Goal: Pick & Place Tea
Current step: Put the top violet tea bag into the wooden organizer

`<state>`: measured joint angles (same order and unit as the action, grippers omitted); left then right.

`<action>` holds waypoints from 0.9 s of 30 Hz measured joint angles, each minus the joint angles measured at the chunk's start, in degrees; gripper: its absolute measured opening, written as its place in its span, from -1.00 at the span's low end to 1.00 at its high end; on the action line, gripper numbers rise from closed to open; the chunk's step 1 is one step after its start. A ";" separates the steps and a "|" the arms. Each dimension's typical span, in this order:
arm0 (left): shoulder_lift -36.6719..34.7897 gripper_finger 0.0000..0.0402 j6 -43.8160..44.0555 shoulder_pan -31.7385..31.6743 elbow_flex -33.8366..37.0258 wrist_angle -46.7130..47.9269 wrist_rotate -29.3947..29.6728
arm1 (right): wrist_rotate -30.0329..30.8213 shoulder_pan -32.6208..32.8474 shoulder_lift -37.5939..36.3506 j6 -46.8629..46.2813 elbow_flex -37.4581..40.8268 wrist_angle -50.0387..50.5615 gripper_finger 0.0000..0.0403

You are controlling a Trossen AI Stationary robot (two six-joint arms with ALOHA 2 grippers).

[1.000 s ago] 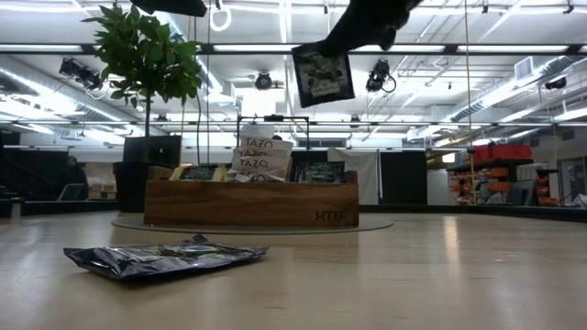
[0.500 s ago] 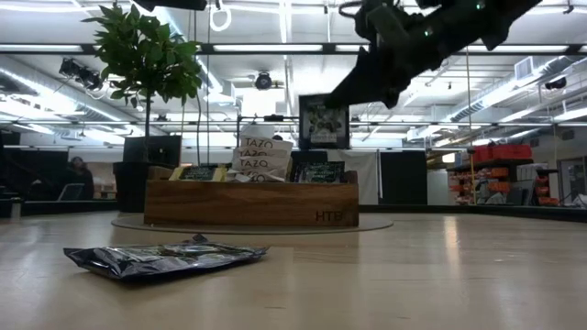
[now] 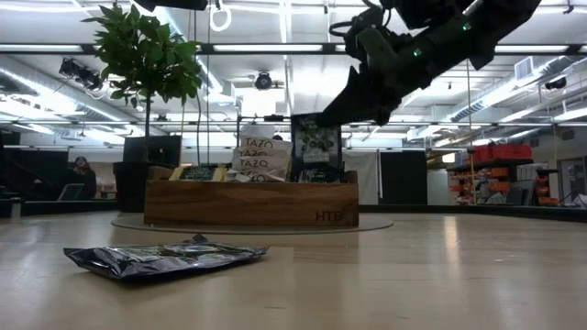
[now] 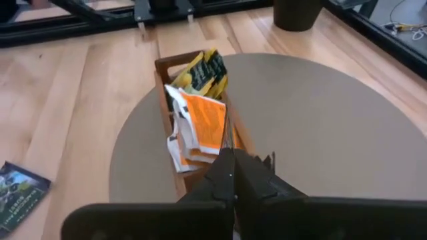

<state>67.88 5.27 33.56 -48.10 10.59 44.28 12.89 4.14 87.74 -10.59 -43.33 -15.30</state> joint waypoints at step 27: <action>-0.02 -0.60 -0.06 0.00 -0.02 -0.02 0.01 | -1.34 -0.50 4.79 -0.46 0.00 -2.04 -0.80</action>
<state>67.85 5.21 33.56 -48.12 10.57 44.29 11.55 3.64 92.53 -11.05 -43.33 -17.34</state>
